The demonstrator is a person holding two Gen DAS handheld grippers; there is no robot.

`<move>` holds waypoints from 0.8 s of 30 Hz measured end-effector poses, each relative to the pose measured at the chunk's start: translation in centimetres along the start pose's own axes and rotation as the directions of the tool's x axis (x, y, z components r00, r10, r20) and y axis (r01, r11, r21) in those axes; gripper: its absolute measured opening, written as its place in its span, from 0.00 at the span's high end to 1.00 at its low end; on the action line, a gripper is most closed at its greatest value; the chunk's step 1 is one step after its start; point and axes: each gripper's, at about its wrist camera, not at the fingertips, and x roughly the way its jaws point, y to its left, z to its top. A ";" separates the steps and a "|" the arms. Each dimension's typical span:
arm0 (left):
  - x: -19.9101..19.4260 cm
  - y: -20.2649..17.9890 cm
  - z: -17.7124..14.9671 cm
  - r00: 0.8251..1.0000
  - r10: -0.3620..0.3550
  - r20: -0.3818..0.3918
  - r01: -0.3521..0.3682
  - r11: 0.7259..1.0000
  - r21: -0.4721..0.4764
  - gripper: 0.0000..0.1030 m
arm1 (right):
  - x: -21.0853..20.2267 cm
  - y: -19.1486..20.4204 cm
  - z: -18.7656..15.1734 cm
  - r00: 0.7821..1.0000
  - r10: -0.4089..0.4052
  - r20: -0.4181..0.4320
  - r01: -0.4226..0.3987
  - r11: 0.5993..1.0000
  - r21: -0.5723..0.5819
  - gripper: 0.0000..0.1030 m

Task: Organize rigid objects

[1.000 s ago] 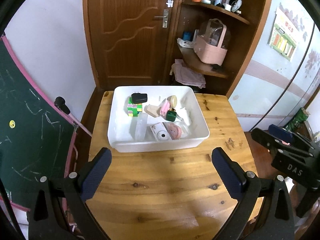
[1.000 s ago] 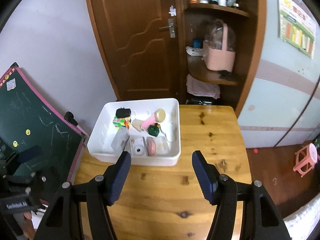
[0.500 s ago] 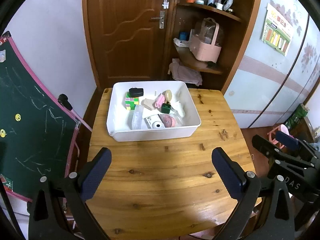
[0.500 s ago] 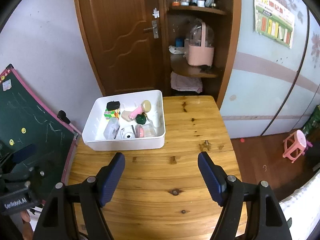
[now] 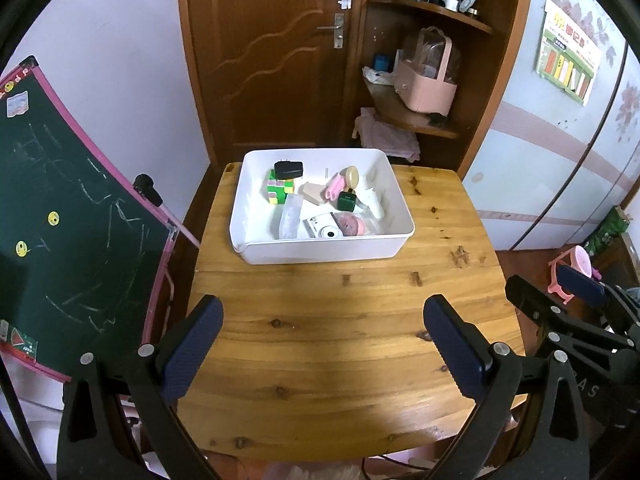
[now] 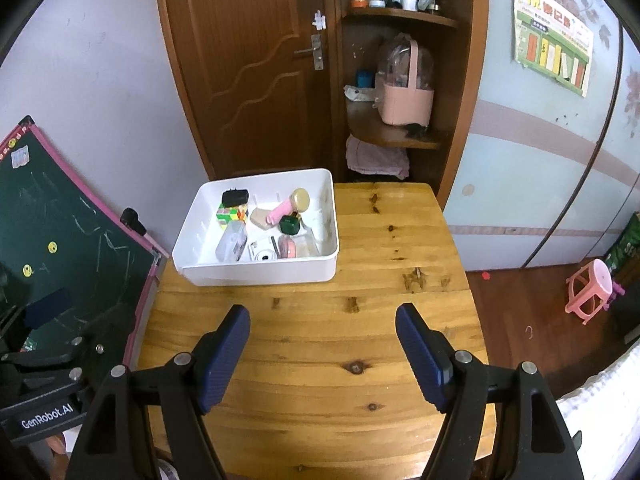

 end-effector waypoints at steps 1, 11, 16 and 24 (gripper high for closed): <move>0.0 0.0 0.0 1.000 0.004 -0.002 -0.004 1.000 0.001 0.02 | 0.0 -0.1 -0.1 1.000 -0.001 -0.002 0.001 1.000 0.001 0.26; 0.0 -0.4 -0.5 0.999 0.034 -0.020 -0.034 0.999 0.007 0.02 | -0.3 -0.5 -0.6 1.000 -0.018 -0.015 0.018 1.000 0.008 0.26; 0.2 -0.5 -0.8 0.999 0.036 -0.033 -0.037 0.999 -0.004 0.02 | -0.2 -0.6 -0.6 0.999 -0.029 -0.020 0.029 1.000 0.000 0.26; 0.6 -0.8 -0.9 0.998 0.042 -0.056 -0.042 0.999 -0.001 0.02 | -0.1 -0.8 -0.7 0.999 -0.035 -0.025 0.035 0.999 -0.002 0.26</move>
